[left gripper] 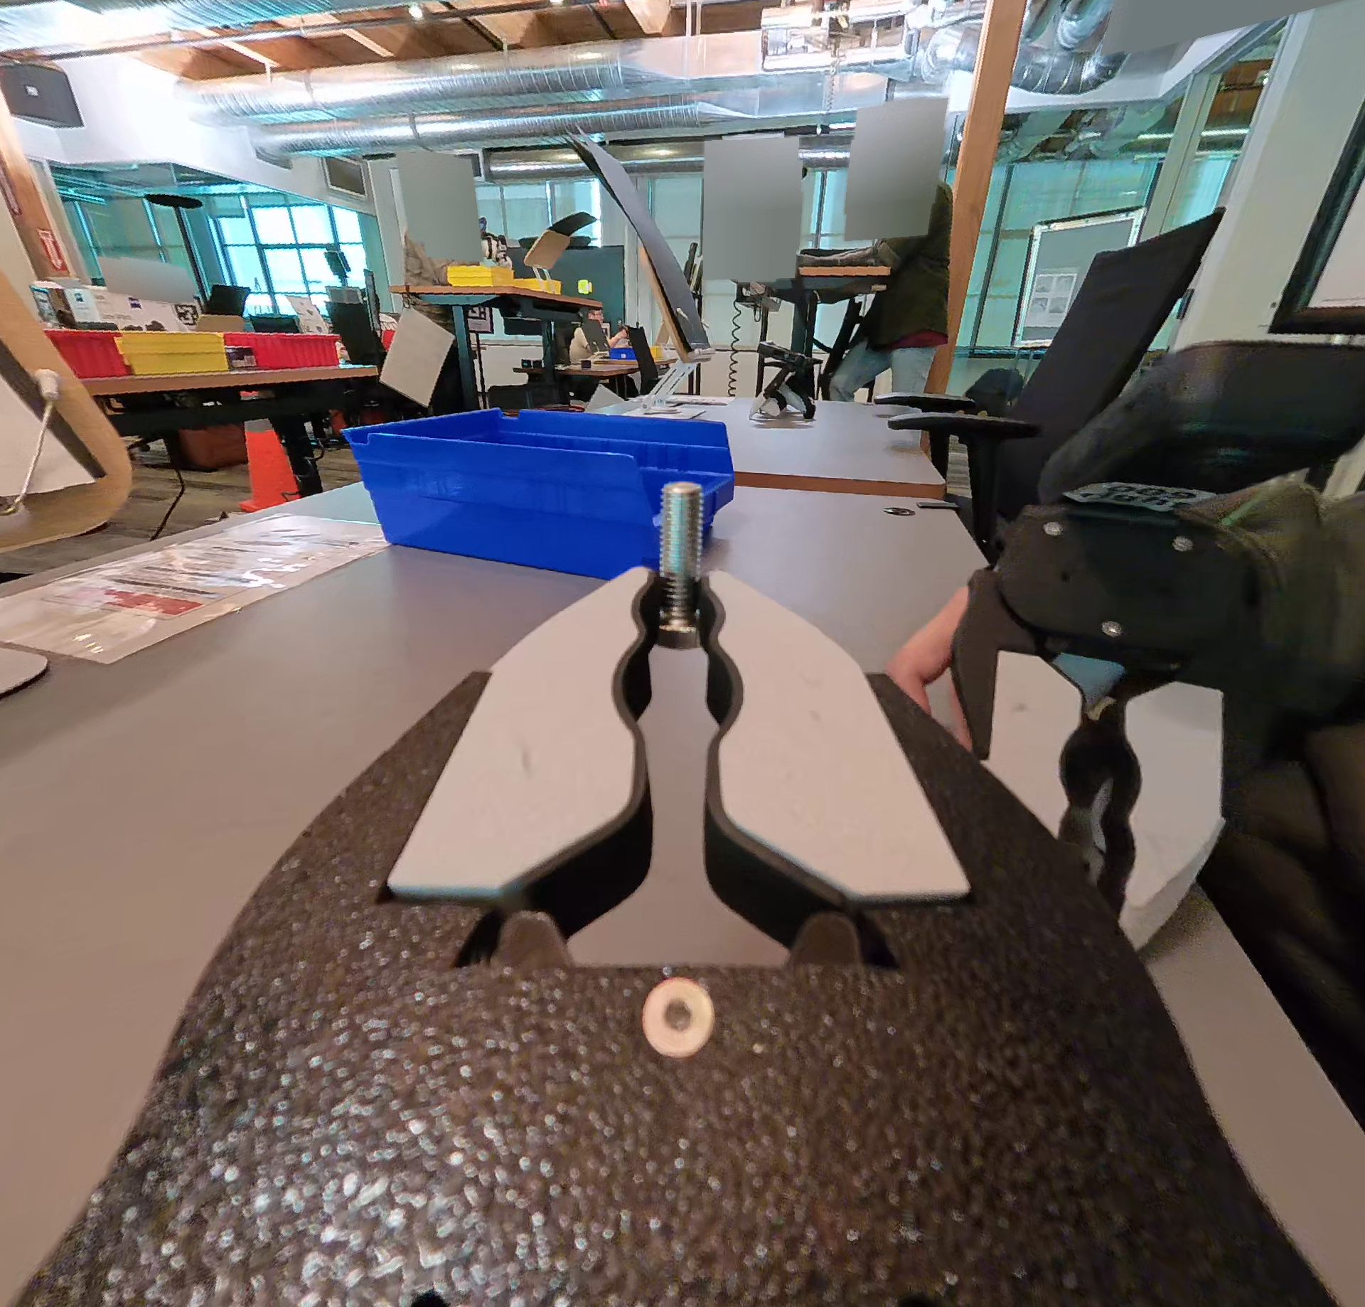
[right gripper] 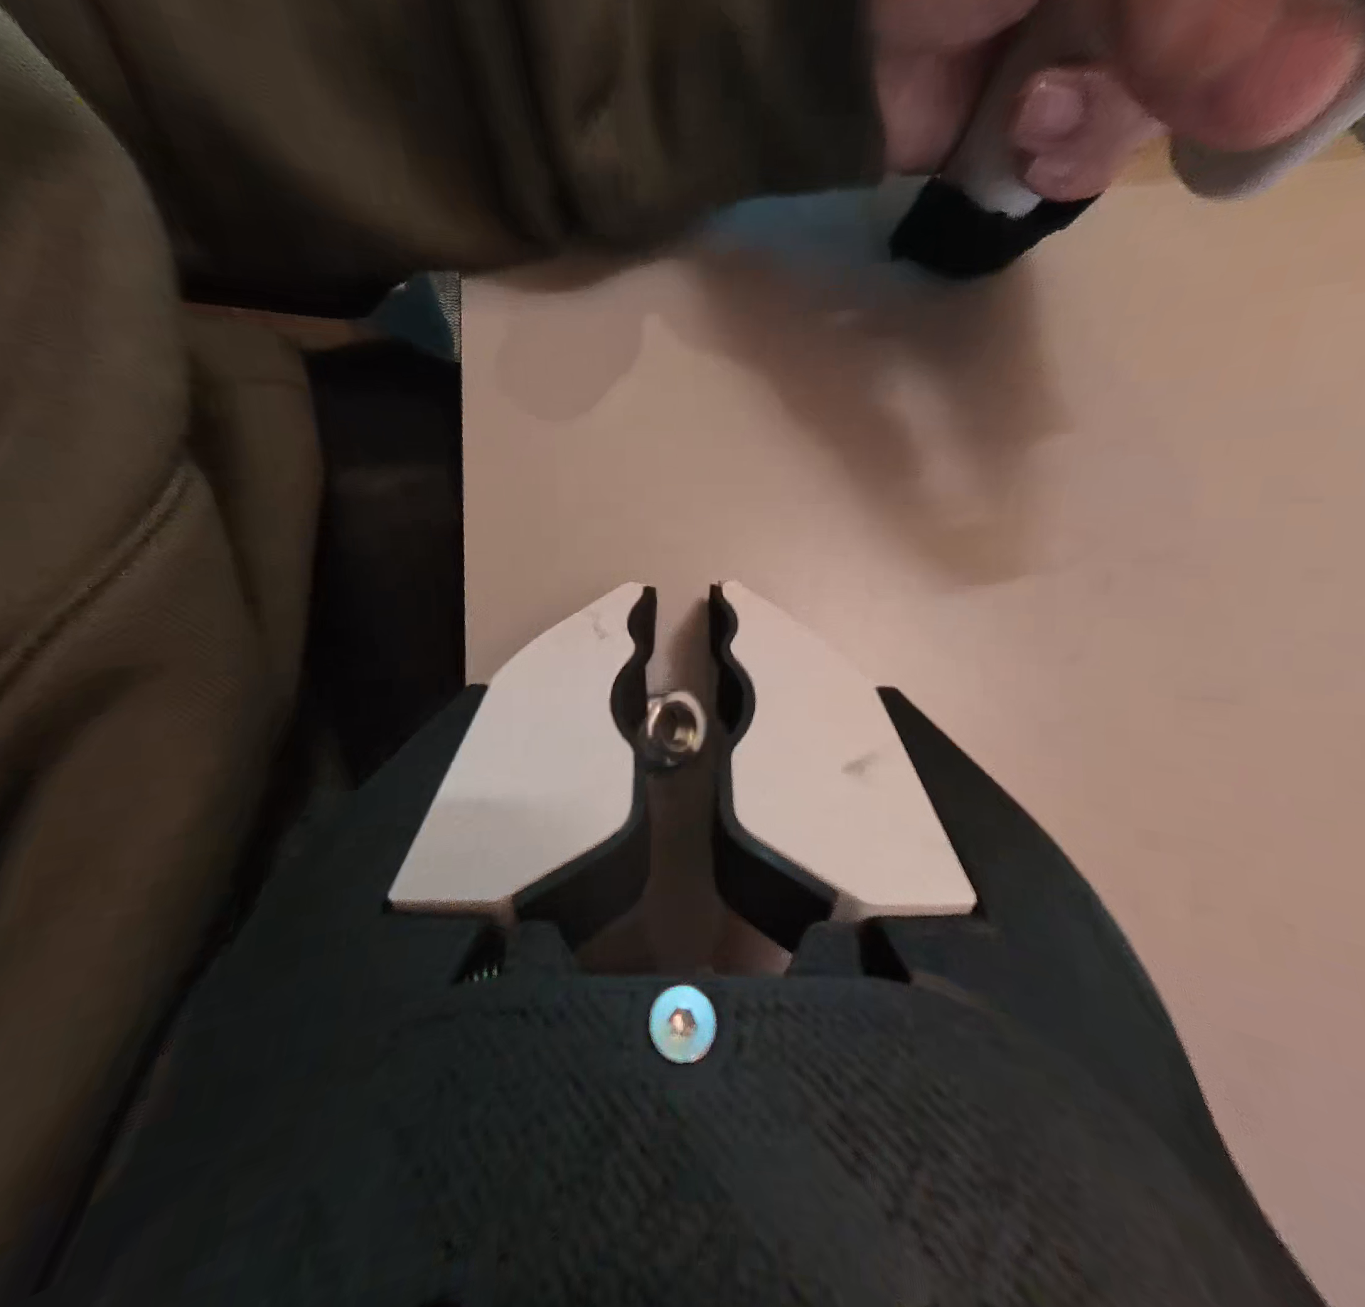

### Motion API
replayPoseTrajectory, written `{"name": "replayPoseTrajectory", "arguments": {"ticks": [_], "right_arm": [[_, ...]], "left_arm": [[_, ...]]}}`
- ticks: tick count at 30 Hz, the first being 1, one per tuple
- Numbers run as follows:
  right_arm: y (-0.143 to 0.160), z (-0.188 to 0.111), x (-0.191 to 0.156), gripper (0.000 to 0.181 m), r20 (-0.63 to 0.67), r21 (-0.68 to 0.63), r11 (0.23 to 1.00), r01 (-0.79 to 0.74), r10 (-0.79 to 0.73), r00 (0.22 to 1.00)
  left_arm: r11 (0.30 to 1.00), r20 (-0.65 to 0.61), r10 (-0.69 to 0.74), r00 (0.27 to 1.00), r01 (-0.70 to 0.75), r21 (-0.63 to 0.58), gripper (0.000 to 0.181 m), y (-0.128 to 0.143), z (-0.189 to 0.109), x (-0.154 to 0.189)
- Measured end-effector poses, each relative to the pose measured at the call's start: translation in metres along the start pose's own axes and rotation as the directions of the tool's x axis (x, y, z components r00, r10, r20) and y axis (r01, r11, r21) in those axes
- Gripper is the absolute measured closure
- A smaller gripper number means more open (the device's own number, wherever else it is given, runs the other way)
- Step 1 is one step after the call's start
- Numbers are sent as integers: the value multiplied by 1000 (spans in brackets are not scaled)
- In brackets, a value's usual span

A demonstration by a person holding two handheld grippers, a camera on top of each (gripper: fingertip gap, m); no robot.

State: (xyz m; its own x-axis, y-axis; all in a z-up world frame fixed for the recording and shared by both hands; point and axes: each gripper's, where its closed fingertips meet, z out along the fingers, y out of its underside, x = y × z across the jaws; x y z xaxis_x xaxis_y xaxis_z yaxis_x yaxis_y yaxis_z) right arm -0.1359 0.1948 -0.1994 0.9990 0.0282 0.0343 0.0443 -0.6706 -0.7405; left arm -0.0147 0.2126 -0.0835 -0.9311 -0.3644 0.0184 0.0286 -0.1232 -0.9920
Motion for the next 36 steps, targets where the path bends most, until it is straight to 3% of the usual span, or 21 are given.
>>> {"name": "replayPoseTrajectory", "arguments": {"ticks": [2,7,11,15,19,23,25,28,31,36], "right_arm": [[2,0,1,166,20,-11,1000,-27,27,999],[-1,-14,18,147,-70,-2,1000,11,-11,997],[3,-39,22,155,-68,3,1000,-19,20,997],[32,-33,24,156,-74,-137,990,-43,33,997],[34,-31,21,163,-41,-153,986,-63,57,998],[37,-42,31,142,-107,-170,984,-47,29,994],[42,-55,35,141,-130,-185,980,-78,54,990],[54,-70,32,154,-114,-229,967,-111,86,990],[64,-77,25,156,-100,-284,951,-118,93,991],[61,-71,19,161,-49,-249,959,-136,128,991]], "left_arm": [[1000,-9,8,1000,-8,-10,172,1,1,2],[1000,-13,3,1000,-3,-6,172,1,0,2],[1000,-20,-1,1000,1,-7,172,1,0,2],[1000,-29,0,1000,0,-10,172,1,1,4],[1000,-36,-3,999,2,-12,172,1,0,5],[1000,-42,-3,999,2,-13,172,1,1,5],[1000,-45,-6,999,5,-12,172,1,1,6],[1000,-53,-9,999,9,-13,172,1,1,7],[1000,-58,-8,998,7,-16,172,2,2,8],[1000,-69,-8,998,7,-19,172,2,3,10]]}}
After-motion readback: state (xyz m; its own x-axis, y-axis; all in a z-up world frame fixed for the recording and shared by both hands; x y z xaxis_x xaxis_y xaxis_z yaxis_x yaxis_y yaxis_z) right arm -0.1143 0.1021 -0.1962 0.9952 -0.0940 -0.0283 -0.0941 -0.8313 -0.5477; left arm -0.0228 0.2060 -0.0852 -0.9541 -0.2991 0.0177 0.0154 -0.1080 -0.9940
